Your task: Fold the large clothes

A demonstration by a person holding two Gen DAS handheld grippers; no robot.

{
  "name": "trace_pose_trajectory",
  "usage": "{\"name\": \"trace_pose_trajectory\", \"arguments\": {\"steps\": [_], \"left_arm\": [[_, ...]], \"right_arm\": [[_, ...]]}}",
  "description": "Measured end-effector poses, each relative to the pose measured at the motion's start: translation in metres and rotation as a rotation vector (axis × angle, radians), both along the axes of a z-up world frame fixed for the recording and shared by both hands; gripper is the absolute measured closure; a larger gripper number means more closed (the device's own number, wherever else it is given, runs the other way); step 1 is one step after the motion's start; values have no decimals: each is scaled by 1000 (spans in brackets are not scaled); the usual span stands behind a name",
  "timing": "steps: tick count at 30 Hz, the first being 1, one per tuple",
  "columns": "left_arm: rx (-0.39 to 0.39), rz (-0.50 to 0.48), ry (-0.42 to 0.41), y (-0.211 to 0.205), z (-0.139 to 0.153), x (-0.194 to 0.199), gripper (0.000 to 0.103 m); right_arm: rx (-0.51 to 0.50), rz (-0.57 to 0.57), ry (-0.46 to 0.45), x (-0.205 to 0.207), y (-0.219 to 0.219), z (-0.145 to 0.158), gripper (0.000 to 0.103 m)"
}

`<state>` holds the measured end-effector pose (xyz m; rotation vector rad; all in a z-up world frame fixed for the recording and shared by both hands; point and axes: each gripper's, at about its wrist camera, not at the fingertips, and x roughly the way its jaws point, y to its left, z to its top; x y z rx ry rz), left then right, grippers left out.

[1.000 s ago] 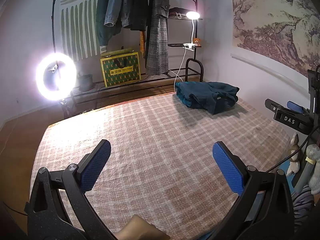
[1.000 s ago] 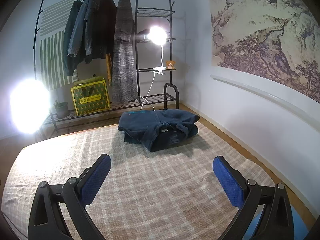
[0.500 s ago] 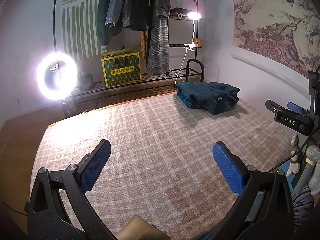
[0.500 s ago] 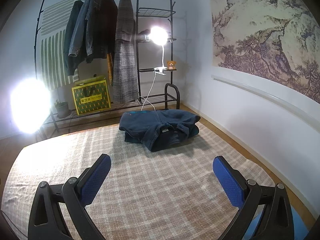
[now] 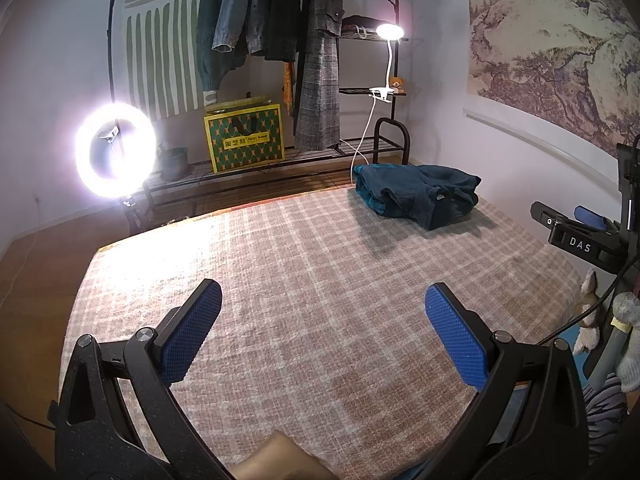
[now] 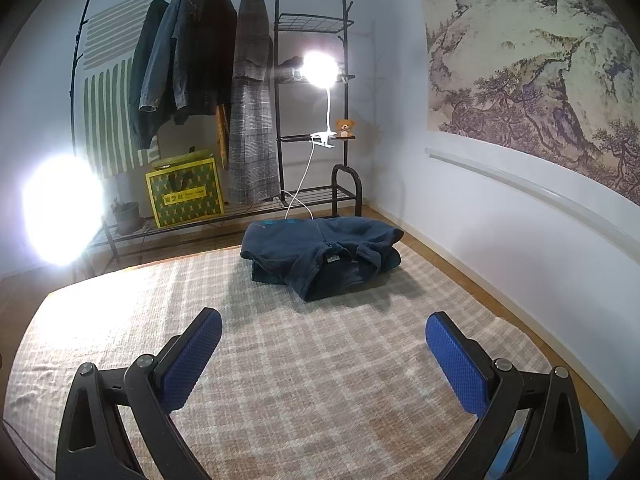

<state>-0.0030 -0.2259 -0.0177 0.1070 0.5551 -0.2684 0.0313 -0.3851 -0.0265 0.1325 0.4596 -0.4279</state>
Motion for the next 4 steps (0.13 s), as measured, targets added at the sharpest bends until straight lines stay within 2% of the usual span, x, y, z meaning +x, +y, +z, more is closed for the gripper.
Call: {"name": "trace_pose_trajectory", "arguments": {"steps": [4], "left_arm": [[4, 14, -25, 3, 4, -3, 0]], "right_arm": [[-4, -1, -1, 1, -1, 1, 0]]}}
